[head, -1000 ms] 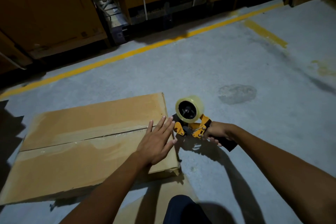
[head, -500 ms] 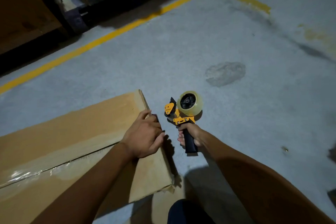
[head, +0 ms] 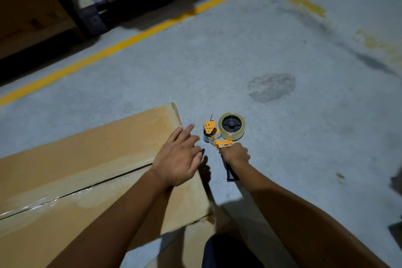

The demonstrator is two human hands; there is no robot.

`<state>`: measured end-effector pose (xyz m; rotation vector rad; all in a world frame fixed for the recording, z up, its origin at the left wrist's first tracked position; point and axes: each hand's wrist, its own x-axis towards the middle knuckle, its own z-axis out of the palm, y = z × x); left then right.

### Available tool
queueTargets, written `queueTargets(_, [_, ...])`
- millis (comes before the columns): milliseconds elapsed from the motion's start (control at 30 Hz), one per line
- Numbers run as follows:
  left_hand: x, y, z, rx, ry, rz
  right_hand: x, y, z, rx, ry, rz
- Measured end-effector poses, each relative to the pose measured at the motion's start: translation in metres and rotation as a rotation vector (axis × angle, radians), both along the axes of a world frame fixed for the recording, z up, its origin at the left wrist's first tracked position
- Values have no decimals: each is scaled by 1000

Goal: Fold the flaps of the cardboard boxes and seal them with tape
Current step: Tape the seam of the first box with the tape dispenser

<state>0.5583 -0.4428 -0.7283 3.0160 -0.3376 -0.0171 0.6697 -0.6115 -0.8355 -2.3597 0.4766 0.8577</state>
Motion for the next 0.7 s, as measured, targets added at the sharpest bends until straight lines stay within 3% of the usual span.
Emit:
queueTargets(67, [-6, -6, 6, 3, 43, 124, -8, 15, 38, 66, -112, -5])
queueTargets(167, [-14, -14, 10, -26, 105, 313, -35, 47, 88, 426, -318, -34])
queueTargets(267, [-29, -9, 10, -52, 151, 435, -82, 76, 120, 592, -335, 9])
queueTargets(400, [-75, 14, 11, -69, 192, 463, -129, 85, 135, 112, -492, 516])
queueTargets(500, [-113, 35, 13, -96, 191, 477, -136, 89, 126, -159, -627, 767])
queueTargets(600, [-157, 60, 13, -99, 196, 557, -140, 98, 124, -309, -668, 860])
queueTargets(700, [-191, 77, 13, -83, 200, 674, -163, 117, 129, -342, -586, 907])
